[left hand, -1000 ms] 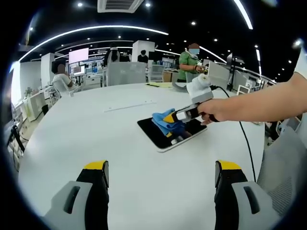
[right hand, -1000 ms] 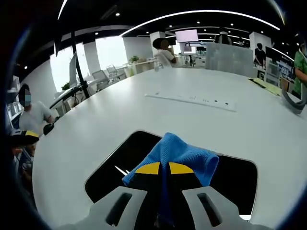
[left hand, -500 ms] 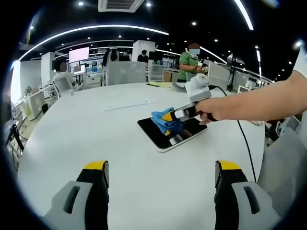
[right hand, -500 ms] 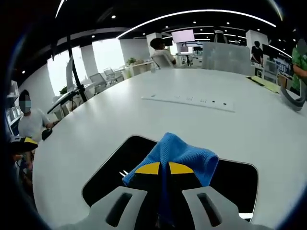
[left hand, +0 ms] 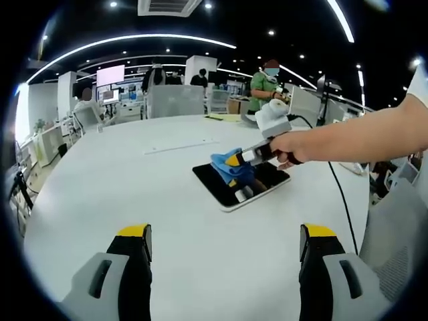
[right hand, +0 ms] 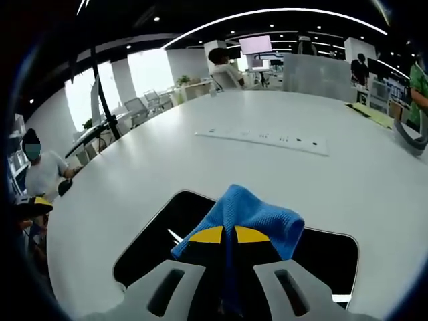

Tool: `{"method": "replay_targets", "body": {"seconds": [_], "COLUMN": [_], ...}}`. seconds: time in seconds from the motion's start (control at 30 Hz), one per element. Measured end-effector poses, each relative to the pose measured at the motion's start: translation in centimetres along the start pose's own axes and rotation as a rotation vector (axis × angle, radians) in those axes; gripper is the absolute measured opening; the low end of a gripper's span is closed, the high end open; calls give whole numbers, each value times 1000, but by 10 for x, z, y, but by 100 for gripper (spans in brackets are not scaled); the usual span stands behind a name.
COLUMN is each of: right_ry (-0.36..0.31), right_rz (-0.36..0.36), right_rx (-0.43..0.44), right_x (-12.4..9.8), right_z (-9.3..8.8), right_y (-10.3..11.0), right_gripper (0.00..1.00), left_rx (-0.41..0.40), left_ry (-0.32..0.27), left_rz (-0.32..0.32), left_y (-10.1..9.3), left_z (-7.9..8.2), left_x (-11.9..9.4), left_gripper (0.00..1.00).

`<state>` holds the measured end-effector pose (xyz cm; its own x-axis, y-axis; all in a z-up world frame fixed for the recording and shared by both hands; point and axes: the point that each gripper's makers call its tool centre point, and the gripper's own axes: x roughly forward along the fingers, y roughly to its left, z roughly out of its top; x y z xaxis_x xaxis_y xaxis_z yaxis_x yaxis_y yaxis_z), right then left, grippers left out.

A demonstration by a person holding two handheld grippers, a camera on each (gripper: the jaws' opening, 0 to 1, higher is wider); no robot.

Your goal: Wipe the mirror surface with the cleaning cloth until all visible marks leave the cleaned area.

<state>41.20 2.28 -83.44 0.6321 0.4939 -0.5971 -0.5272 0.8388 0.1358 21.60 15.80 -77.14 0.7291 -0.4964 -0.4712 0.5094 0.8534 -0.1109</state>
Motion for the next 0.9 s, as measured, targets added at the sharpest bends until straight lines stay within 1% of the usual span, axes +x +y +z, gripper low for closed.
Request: {"method": "replay_targets", "body": {"seconds": [0.17,0.43,0.7,0.77,0.9], "right_ry": [-1,0,2,2,4], "right_rz": [0,-5,-7,-4,1], "right_rx": [-3,-6,-8,-10,-13], "right_x": [-4,-5,0,6,9], "right_z": [0,1,4,5,7], "right_y": [6,7,7,4,7], "right_gripper": [0,0,0,0,0], "left_rx": [-1,-9,-9,-10,-13], "left_ry": [1,-2,-4,-4,-3], "left_rz": [-1,3,2,1,1], "left_y": [-1,1,3,3,4], "left_z": [-1,-3,-2,-2,-2], "left_x": [-1,-2,-1,-1,-1], "left_gripper": [92,92,92,92,92]}}
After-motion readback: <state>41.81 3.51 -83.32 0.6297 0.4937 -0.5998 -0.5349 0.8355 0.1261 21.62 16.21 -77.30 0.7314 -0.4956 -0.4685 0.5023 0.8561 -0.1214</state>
